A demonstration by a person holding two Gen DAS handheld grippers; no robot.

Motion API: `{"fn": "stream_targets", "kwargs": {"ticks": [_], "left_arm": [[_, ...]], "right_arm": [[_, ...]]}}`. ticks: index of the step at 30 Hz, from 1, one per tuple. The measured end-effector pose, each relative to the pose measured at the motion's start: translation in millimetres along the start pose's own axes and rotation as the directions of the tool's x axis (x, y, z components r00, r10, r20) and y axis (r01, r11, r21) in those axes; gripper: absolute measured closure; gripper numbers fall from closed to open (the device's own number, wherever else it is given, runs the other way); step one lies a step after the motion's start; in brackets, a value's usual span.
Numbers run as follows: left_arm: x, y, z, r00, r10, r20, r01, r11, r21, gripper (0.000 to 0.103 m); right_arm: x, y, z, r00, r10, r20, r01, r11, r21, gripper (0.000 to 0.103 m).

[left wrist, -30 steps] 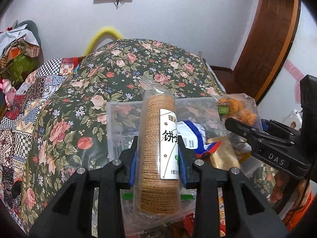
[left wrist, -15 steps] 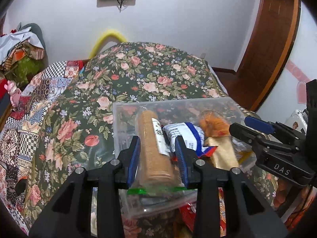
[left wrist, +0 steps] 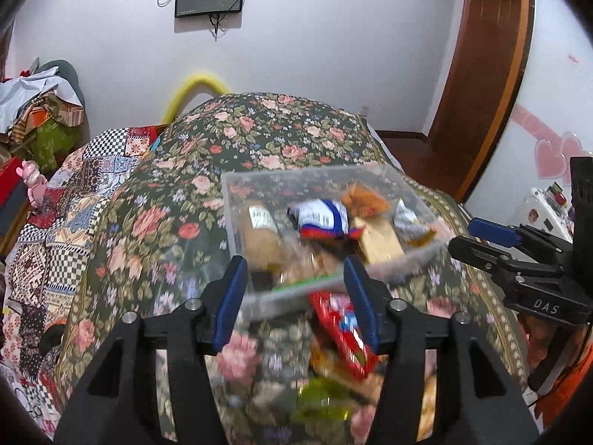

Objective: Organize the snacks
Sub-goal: 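Grasp the green jelly cup with the left gripper while the right grasps a bread bag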

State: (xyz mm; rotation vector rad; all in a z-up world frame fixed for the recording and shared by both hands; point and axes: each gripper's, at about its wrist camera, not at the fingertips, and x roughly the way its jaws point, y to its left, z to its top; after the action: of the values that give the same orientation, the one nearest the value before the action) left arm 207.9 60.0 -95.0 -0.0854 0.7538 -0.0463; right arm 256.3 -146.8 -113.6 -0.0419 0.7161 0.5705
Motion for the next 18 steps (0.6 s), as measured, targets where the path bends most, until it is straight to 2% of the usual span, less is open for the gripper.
{"fn": "stream_targets", "kwargs": {"ticks": [6, 10, 12, 14, 18], "left_arm": [[-14, 3, -36, 0.999, 0.003, -0.043, -0.003, 1.0, 0.004, 0.045], [-21, 5, -65, 0.997, 0.003, -0.076, -0.003, 1.0, 0.007, 0.044], [-24, 4, -81, 0.995, 0.003, -0.1, -0.002, 1.0, 0.012, 0.044], [-26, 5, -94, 0.994, 0.004, -0.112, -0.002, 1.0, 0.019, 0.043], [-30, 7, -114, 0.991, 0.003, -0.133, 0.0, 1.0, 0.02, 0.039]], "right_arm": [[-10, 8, -41, 0.998, 0.019, -0.053, -0.017, 0.999, 0.035, 0.045], [-16, 27, -66, 0.996, 0.029, -0.08, -0.027, 0.999, 0.031, 0.045], [-16, 37, -76, 0.994, 0.037, -0.099, -0.035, 0.999, 0.025, 0.041], [-15, 43, -84, 0.994, 0.035, -0.108, -0.033, 0.999, 0.024, 0.029], [-5, 52, -96, 0.989, 0.031, -0.148, -0.028, 0.999, 0.024, 0.026]]}}
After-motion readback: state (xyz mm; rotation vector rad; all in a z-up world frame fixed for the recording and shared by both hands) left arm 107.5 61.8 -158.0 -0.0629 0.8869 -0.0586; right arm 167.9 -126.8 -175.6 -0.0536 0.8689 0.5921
